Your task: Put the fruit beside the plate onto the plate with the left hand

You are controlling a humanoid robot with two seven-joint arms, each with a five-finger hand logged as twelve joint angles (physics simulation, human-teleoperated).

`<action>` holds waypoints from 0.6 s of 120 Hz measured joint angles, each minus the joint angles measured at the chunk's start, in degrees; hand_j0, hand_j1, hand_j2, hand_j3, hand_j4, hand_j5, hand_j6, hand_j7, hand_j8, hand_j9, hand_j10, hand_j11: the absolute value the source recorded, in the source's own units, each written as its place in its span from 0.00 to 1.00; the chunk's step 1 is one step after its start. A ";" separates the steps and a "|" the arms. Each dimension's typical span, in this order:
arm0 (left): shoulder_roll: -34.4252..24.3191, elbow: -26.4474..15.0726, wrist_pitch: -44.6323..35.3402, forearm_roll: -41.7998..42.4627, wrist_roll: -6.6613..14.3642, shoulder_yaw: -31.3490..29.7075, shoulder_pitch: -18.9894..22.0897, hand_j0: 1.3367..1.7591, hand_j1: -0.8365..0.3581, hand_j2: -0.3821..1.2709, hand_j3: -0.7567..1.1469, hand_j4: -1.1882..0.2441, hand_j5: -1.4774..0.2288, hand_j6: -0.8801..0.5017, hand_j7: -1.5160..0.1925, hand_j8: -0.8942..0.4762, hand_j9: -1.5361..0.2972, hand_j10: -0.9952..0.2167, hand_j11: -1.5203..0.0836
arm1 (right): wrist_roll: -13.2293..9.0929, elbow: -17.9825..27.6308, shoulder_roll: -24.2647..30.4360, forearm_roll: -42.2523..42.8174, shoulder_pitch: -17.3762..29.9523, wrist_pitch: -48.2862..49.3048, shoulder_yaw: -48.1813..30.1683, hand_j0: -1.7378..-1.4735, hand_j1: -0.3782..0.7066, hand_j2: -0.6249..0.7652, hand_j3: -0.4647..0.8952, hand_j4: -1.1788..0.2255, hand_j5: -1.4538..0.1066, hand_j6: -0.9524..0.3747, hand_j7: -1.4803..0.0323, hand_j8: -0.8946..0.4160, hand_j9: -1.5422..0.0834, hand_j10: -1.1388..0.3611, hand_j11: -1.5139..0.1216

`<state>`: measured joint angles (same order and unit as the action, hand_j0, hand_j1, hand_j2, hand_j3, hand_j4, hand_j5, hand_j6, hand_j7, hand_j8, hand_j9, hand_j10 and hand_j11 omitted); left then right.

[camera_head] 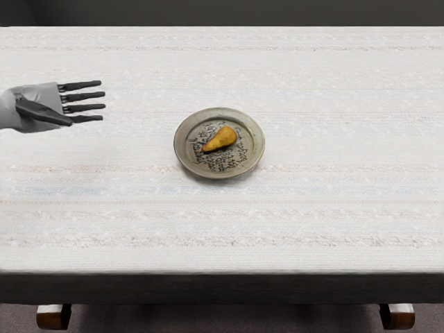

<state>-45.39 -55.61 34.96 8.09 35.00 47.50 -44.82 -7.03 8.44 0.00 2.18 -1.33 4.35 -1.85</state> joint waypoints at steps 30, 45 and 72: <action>-1.57 0.85 0.08 1.10 0.00 -0.25 0.62 0.76 0.99 0.23 0.40 0.83 0.87 0.64 0.89 0.65 0.84 0.82 0.95 | 0.00 0.00 0.00 -0.01 0.00 -0.03 0.00 0.30 0.03 0.45 0.34 0.84 0.93 0.72 0.98 0.68 0.95 0.76 0.93; -2.38 1.45 0.08 1.13 0.00 -0.29 0.62 0.76 0.99 0.23 0.40 0.83 0.87 0.64 0.89 0.65 0.84 0.82 0.95 | 0.00 0.00 0.00 0.01 -0.01 -0.04 0.00 0.30 0.03 0.45 0.34 0.84 0.93 0.72 0.98 0.68 0.95 0.76 0.93; -2.69 2.77 0.09 1.14 0.00 -0.29 0.62 0.76 0.99 0.23 0.40 0.83 0.87 0.64 0.89 0.65 0.84 0.82 0.95 | 0.00 0.00 0.00 0.01 -0.01 -0.03 0.00 0.30 0.03 0.45 0.34 0.84 0.93 0.72 0.98 0.68 0.95 0.76 0.93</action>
<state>-48.08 -52.85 35.04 9.22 35.00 47.20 -44.20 -7.03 8.44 0.00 2.20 -1.33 4.32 -1.85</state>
